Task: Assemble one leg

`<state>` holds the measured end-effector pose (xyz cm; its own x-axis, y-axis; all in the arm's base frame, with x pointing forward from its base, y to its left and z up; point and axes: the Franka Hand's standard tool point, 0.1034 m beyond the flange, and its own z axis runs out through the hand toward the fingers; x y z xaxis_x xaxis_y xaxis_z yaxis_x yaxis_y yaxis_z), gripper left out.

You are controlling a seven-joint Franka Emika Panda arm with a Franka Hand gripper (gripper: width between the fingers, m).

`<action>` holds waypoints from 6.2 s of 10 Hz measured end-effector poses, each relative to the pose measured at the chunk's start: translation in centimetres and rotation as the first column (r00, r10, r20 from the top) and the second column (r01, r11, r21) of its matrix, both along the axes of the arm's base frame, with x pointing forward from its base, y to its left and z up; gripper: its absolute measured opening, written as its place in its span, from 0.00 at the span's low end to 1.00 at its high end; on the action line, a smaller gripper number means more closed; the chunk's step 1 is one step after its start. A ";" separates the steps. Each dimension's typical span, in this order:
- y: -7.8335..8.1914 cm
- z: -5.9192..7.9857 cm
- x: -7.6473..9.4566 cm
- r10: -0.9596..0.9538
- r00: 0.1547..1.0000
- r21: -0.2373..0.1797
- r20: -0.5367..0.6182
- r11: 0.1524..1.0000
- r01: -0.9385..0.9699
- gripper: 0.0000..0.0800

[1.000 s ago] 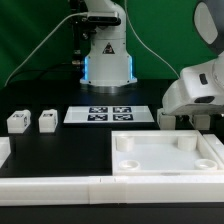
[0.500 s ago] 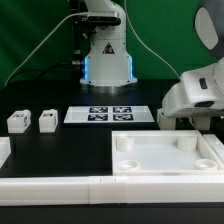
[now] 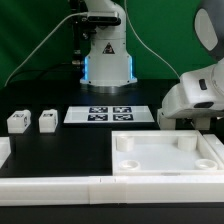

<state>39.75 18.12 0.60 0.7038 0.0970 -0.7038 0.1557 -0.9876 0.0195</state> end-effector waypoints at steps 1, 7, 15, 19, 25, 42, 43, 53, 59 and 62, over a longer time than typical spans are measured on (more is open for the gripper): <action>0.0 0.0 0.0 0.000 1.000 0.000 0.000 1.000 0.000 0.36; -0.4 1.5 0.8 -0.006 1.000 0.001 0.014 1.000 0.006 0.37; -1.5 7.6 4.0 -0.005 0.976 0.060 0.217 0.998 -0.009 0.37; -1.3 7.6 4.9 -0.061 0.799 0.154 0.598 0.987 -0.039 0.37; -5.0 11.0 9.7 -0.038 0.519 0.172 0.854 0.962 -0.213 0.37; -9.2 14.2 26.3 0.093 0.410 0.090 0.907 0.909 -0.406 0.37; -9.2 14.4 26.4 0.086 0.370 0.077 0.925 0.912 -0.403 0.37; -9.8 12.5 25.0 -0.068 0.269 0.138 0.961 0.958 -0.252 0.37; -10.0 12.2 25.1 -0.064 0.223 0.122 0.973 0.959 -0.257 0.37; -9.2 9.0 22.8 -0.103 0.182 0.145 0.978 0.961 -0.237 0.37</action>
Offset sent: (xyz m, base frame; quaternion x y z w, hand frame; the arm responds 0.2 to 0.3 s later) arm -0.0012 -0.0015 0.0008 -0.0045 0.0052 0.0069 1.0000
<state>62.57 8.89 9.61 0.7768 0.2025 0.5963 0.2435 -0.9698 0.0121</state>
